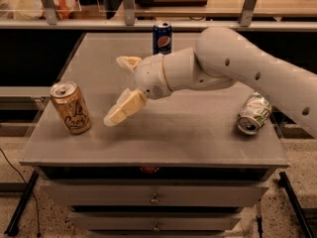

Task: Pick orange can

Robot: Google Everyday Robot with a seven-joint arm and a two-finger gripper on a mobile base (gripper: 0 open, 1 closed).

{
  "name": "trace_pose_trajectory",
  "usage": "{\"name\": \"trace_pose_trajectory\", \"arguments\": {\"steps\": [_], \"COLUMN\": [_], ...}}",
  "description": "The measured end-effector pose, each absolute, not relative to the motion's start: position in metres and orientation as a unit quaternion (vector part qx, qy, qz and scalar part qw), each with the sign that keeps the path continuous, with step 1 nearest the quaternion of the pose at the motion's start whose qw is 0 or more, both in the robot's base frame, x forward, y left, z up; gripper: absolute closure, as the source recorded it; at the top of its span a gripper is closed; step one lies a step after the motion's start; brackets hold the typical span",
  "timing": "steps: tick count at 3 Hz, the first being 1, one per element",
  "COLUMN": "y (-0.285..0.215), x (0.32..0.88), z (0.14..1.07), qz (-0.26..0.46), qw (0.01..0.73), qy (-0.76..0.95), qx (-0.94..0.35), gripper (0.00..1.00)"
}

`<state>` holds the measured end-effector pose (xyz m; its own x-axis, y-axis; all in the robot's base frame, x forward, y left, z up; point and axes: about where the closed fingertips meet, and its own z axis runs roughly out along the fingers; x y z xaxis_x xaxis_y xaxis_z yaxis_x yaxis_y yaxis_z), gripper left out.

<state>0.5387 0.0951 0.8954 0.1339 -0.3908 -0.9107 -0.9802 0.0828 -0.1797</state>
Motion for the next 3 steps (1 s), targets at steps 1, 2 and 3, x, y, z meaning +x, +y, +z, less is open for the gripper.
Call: {"name": "trace_pose_trajectory", "arguments": {"steps": [1,2,3], "y": [0.124,0.15,0.171], "x": [0.526,0.513,0.503], "z": [0.9,0.901,0.896], "qz": [0.347,0.377,0.407], "qw": [0.456,0.444,0.425], "qy": [0.548,0.521,0.503], "qx": [-0.61,-0.624,-0.632], "gripper": [0.0,0.0,0.0]}}
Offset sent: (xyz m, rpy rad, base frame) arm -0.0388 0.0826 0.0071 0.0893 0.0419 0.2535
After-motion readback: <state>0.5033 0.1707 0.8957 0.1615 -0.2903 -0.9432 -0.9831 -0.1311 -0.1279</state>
